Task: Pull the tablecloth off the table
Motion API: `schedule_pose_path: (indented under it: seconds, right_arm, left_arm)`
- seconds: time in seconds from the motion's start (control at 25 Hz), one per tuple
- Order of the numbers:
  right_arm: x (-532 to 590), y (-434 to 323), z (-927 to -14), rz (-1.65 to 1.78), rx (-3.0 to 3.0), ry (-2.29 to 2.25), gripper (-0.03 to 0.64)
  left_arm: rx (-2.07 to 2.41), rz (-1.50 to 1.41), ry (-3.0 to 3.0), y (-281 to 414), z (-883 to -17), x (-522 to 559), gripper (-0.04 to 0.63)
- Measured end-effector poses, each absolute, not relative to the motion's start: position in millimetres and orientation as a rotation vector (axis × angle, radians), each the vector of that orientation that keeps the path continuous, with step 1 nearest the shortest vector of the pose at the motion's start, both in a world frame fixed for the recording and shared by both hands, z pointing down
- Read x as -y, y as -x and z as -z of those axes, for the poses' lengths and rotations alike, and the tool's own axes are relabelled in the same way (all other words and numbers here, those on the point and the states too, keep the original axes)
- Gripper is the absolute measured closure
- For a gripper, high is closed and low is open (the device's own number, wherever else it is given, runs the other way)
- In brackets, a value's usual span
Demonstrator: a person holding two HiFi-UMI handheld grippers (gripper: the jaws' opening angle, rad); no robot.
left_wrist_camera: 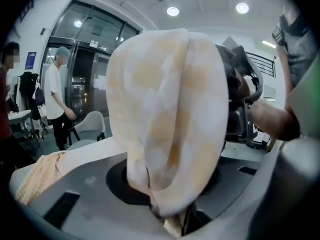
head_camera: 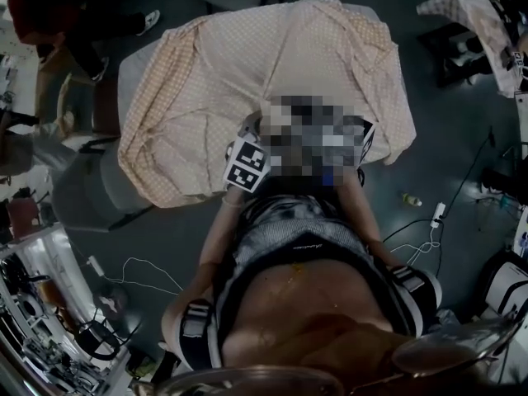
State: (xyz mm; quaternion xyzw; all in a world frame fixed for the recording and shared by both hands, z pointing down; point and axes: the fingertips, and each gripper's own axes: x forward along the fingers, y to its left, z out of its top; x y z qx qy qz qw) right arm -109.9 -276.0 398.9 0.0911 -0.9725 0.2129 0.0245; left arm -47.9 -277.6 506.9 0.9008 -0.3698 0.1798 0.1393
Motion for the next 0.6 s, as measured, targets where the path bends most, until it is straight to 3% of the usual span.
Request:
schedule_pose_path:
  seconds: [0.08, 0.16, 0.6]
  right_arm:
    - [278.4, 103.6, -400.6, -0.639, 3.015, -0.312, 0.554]
    - [282.8, 95.1, -402.0, -0.613, 3.024, -0.366, 0.554]
    - [291.9, 43.6, -448.7, -0.463, 2.793, -0.628, 0.527]
  left_arm:
    - [1.046, -0.499, -2.598, 43.3, -506.8, 277.7, 0.507]
    - [1.028, -0.481, -2.578, 41.0, -508.8, 278.6, 0.557]
    - [1.049, -0.377, -2.455, 59.8, -508.4, 295.4, 0.572]
